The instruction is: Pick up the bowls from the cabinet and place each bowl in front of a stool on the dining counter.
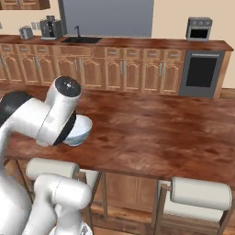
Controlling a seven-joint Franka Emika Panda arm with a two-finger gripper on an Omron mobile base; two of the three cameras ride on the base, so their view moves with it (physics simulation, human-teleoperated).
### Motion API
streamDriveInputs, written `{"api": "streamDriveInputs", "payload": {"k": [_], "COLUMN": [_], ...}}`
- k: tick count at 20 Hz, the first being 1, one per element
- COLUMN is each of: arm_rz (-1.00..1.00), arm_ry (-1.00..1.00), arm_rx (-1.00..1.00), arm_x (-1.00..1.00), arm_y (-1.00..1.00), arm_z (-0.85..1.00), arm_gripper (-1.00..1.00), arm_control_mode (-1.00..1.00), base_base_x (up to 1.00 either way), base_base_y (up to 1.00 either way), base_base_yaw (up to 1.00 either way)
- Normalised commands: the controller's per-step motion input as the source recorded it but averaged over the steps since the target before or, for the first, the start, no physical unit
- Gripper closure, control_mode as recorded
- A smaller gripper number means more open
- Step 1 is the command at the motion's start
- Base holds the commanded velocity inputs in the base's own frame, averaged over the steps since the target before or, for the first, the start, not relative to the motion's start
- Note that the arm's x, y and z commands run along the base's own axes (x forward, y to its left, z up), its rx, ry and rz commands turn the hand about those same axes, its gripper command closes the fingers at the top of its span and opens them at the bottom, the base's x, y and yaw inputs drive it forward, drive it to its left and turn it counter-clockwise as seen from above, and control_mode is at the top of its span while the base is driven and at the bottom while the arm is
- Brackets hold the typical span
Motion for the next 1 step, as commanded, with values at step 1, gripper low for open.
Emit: {"api": "streamDriveInputs", "payload": {"k": [1], "arm_rz": [-0.1], "arm_ry": [0.0], "arm_rx": [0.0], "arm_x": [-1.0], "arm_y": [-0.46], "arm_z": [0.93], "arm_gripper": [-1.0], "arm_control_mode": [-1.0], "base_base_x": [0.0], "base_base_y": [0.0], "base_base_yaw": [0.0]}}
